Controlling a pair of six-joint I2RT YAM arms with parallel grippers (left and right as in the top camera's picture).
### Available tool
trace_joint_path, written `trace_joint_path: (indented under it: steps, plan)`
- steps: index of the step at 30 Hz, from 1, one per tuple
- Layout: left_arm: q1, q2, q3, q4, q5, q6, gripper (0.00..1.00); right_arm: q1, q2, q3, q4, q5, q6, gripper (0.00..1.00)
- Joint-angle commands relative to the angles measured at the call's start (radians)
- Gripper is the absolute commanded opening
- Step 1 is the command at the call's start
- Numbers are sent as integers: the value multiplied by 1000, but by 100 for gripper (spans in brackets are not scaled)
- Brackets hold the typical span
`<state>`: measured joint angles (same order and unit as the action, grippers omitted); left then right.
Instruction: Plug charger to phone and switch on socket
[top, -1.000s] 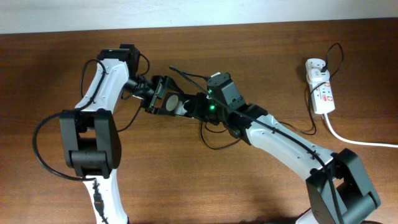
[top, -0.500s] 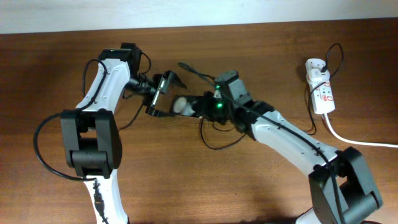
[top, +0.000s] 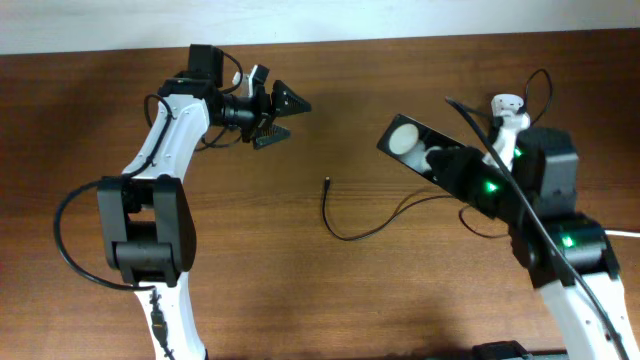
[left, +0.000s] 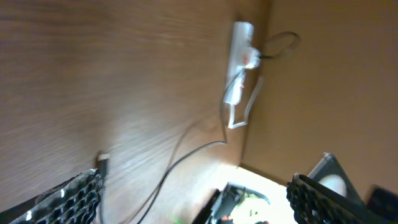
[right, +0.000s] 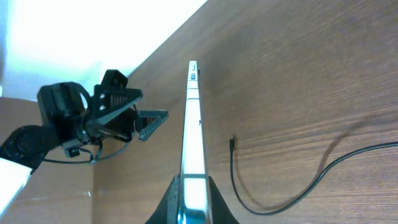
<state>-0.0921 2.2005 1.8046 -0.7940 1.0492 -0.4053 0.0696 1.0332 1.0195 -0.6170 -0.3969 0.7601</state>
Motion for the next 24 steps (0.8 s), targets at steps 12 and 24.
trace_joint_path:
  steps: [12,24]
  plan:
    - [-51,-101,27,106,264,95,100,-196,-144,-317,382,-277,156,4]
    - [-60,-142,27,177,23,-217,99,-132,111,-317,872,-209,476,4]
